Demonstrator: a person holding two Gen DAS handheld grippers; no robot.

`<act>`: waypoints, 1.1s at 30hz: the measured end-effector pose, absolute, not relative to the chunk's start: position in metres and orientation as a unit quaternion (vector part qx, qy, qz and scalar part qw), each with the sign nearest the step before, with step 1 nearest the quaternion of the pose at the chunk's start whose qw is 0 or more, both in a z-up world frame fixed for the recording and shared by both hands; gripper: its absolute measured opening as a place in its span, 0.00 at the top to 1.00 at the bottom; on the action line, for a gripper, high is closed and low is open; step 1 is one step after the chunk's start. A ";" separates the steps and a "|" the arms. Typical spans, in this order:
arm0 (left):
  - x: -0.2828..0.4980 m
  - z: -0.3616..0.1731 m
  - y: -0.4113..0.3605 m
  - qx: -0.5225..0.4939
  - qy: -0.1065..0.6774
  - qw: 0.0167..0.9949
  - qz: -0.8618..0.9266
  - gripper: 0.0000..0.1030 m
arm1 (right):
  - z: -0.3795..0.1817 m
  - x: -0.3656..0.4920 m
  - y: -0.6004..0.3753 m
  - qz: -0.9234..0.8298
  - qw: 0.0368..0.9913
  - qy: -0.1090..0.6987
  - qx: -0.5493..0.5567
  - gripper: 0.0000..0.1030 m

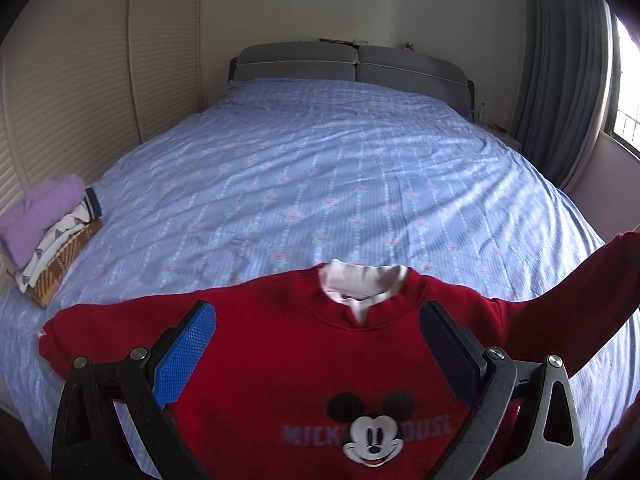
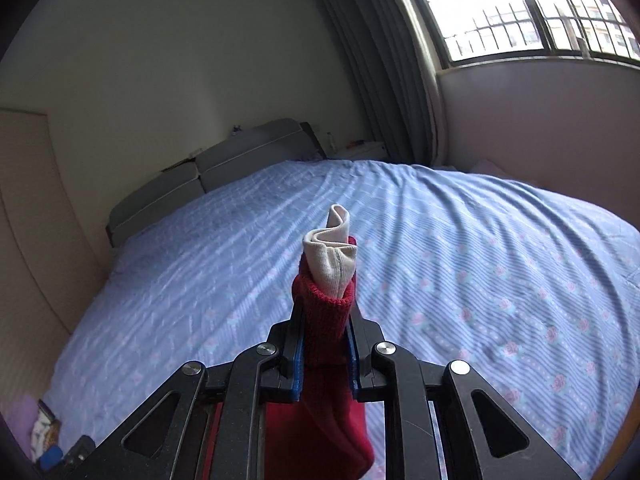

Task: Fold small clothes
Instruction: 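Lift the cuff with the right tool and lay it across the sweatshirt body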

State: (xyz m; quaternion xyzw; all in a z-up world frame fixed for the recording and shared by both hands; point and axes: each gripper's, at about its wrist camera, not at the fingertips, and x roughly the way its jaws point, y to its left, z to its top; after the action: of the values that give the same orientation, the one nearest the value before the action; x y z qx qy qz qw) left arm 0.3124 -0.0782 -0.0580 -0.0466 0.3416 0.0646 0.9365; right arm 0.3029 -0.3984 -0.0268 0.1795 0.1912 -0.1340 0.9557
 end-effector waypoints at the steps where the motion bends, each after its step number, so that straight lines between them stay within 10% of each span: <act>1: 0.308 -0.057 -0.064 -0.051 0.341 0.936 0.073 0.00 | -0.023 0.300 -0.379 -0.123 0.961 0.187 0.162 0.83; 27: 0.228 -0.095 0.148 -0.120 0.365 0.904 0.188 0.00 | -0.172 0.309 -0.048 0.007 0.931 0.328 -0.157 0.83; 33: 0.226 -0.099 0.157 -0.128 0.371 0.899 0.194 0.00 | -0.185 0.309 -0.034 0.024 0.917 0.360 -0.168 0.68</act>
State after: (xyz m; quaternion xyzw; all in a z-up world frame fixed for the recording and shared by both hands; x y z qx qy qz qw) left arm 0.2264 0.1565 -0.0995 -0.1282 0.3709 0.1944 0.8990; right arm 0.3087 -0.0335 -0.1853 -0.1677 0.3603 0.0237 0.9173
